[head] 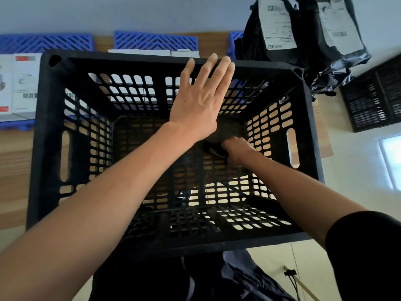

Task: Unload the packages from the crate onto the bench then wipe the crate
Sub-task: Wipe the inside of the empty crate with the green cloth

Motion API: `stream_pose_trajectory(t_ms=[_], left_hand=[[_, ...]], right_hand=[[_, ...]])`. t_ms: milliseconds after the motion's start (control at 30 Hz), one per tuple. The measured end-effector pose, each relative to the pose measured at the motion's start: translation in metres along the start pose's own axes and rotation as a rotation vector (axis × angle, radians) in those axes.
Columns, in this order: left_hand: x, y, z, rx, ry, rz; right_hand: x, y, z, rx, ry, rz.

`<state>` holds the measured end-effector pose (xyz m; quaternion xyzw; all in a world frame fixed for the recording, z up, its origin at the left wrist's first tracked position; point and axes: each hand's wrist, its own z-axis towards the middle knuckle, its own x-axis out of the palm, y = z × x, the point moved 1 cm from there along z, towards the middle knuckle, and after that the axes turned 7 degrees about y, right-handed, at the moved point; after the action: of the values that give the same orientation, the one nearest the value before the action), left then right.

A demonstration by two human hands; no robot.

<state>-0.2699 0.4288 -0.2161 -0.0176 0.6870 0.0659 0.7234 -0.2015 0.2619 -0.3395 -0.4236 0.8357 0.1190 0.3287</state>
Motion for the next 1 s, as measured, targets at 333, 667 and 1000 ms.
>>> stream_pose_trajectory(t_ms=[333,667,1000], left_hand=[[-0.002,0.001,0.000,0.002,0.008,0.024],[-0.003,0.000,0.000,-0.007,0.023,0.009],[-0.009,0.000,0.000,0.014,0.058,-0.002]], right_hand=[[0.059,0.021,-0.040,-0.244,0.502,-0.076],[0.019,0.004,-0.028,-0.109,0.295,-0.069],[0.058,0.047,-0.035,-0.270,0.499,-0.104]])
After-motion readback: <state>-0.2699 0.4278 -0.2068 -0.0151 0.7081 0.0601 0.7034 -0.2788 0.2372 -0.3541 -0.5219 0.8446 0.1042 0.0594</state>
